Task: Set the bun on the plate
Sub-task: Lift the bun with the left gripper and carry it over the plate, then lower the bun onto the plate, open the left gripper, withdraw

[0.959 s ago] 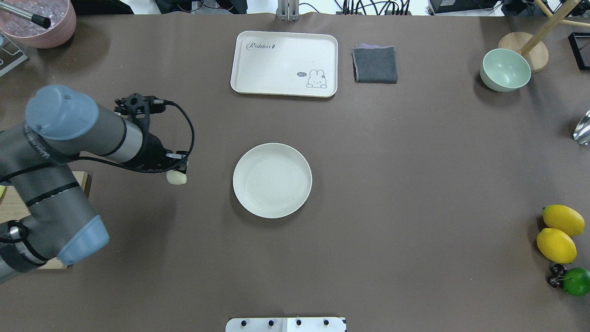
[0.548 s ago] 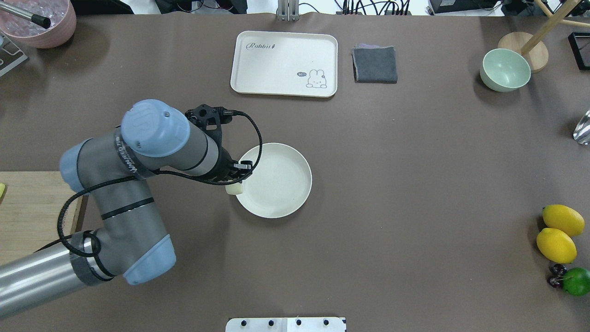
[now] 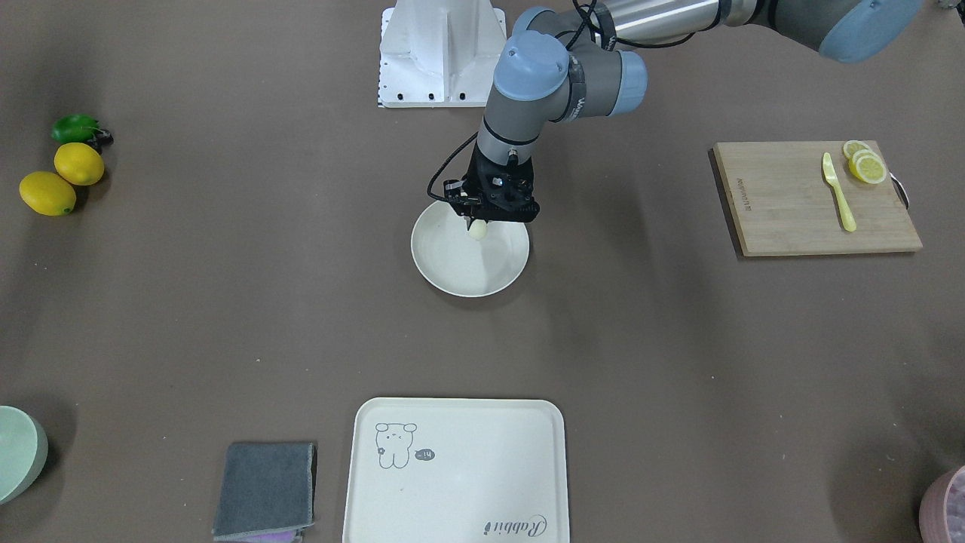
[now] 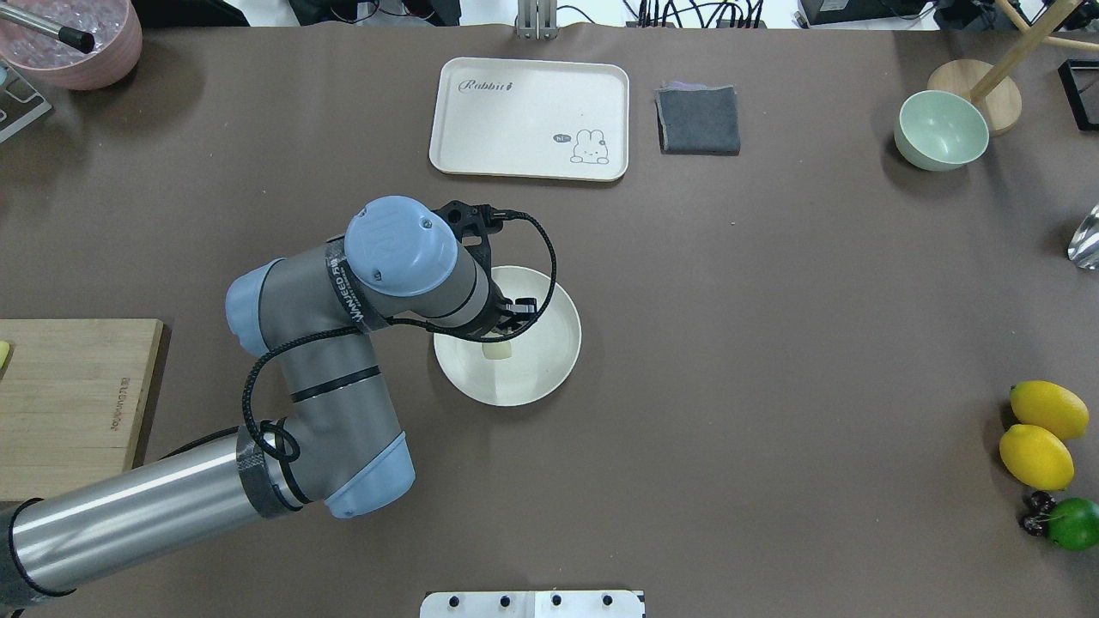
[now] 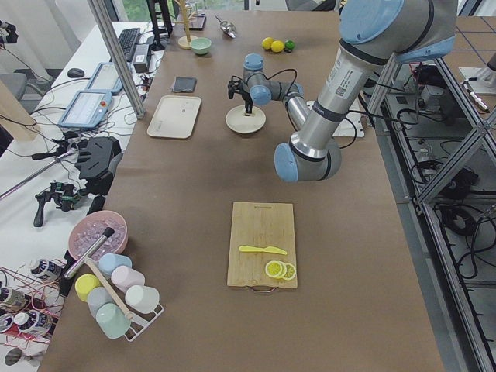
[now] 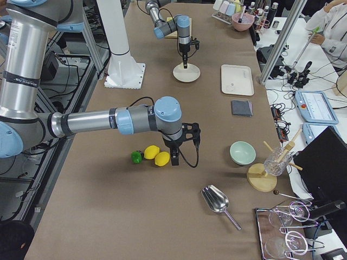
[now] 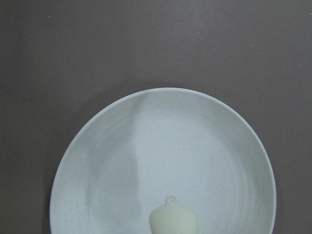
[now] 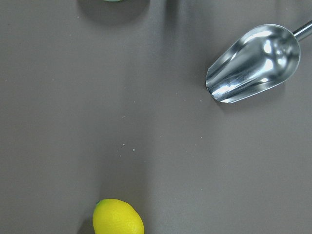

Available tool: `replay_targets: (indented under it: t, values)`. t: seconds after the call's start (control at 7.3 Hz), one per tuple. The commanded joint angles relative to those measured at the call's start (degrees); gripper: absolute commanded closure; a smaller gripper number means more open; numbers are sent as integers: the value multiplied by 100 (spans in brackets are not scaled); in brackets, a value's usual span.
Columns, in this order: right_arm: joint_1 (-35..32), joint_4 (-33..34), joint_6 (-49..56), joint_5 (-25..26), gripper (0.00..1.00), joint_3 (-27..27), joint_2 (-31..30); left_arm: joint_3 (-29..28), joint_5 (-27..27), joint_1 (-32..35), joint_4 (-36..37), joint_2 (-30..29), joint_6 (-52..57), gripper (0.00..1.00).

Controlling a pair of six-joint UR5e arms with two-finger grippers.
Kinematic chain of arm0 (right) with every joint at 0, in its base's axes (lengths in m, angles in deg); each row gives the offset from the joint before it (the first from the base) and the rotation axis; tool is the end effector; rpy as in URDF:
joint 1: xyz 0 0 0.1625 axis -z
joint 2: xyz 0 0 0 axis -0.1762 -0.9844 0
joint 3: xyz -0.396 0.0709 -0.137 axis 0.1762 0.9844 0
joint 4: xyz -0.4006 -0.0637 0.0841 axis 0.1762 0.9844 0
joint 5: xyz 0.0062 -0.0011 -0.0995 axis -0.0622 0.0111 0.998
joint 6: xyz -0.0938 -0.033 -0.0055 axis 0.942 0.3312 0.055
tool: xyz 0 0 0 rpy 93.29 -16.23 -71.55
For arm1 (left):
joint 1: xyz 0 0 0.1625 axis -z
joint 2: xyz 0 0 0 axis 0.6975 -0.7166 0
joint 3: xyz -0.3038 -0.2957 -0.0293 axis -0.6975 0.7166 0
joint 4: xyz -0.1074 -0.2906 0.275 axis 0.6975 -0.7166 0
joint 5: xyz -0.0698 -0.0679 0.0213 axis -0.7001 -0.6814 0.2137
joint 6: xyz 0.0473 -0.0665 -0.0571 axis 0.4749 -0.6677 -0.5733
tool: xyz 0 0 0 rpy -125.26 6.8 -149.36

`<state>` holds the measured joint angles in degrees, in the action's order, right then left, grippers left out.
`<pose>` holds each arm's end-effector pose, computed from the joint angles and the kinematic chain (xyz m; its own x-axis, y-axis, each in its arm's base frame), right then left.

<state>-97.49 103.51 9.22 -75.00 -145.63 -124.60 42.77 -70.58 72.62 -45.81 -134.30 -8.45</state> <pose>0.0444 -0.3859 0.5617 0.6946 -0.0798 0.7149 -0.0182 0.9916 0.1284 0.5692 -0.4270 0.1986 0.5496 -0.0154 -0.8353 0.1124 0.9921 0.0556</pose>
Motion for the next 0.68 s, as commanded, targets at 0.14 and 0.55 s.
replay_targets:
  t: [0.14, 0.55]
  values:
    - [-99, 4, 59, 0, 0, 0, -56, -90, 289, -89, -62, -9, -12, 35]
    - [-108, -5, 59, 0, 0, 0, -47, -56, 289, -89, -53, -18, -3, 22]
